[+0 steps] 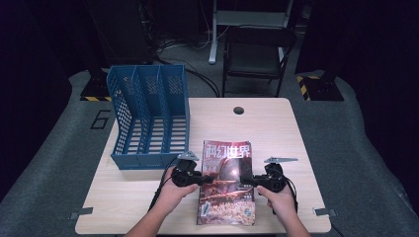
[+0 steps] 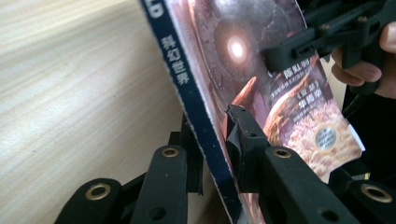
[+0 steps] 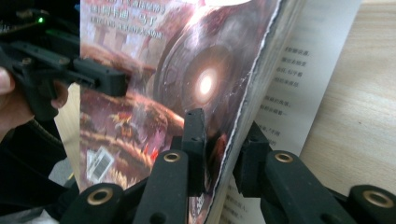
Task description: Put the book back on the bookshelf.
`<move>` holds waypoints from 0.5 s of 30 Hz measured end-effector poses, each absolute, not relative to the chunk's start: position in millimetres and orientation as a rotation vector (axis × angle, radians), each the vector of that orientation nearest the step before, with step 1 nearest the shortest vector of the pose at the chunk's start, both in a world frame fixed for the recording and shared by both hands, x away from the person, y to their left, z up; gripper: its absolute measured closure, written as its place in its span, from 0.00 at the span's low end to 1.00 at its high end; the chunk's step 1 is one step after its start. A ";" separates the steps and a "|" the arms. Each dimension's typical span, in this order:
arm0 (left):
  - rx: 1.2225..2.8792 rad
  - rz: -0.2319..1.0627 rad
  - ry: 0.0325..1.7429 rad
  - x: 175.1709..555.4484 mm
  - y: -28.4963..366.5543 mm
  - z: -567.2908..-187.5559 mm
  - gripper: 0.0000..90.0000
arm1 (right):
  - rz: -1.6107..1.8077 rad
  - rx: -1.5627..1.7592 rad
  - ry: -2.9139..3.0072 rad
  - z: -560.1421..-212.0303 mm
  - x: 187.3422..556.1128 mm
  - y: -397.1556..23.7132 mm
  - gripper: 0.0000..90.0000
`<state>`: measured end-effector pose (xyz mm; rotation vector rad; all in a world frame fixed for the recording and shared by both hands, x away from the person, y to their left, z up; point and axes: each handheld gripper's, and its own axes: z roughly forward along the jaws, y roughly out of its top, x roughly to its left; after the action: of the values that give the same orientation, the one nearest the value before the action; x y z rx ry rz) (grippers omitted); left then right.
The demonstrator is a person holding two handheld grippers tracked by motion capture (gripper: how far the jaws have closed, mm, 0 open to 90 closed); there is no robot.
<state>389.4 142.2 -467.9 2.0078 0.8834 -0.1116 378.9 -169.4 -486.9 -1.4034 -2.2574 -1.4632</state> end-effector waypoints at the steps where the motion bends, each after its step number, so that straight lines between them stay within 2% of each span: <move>1: 2.008 -0.112 0.883 389.4 142.2 -467.9 0.87 | -1.463 -1.403 -2.257 -486.9 378.9 -169.4 0.85; 10: 2.019 -0.101 0.869 388.9 146.2 -460.5 0.90 | -1.336 -1.368 -2.262 -490.6 381.2 -163.6 0.80; 15: 2.030 -0.065 0.867 386.9 145.2 -456.7 0.90 | -1.358 -1.345 -2.262 -486.2 380.7 -163.2 0.86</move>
<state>386.9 145.2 -456.7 2.0298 0.8669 -0.0648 380.7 -163.2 -486.2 -1.3455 -2.2620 -1.3579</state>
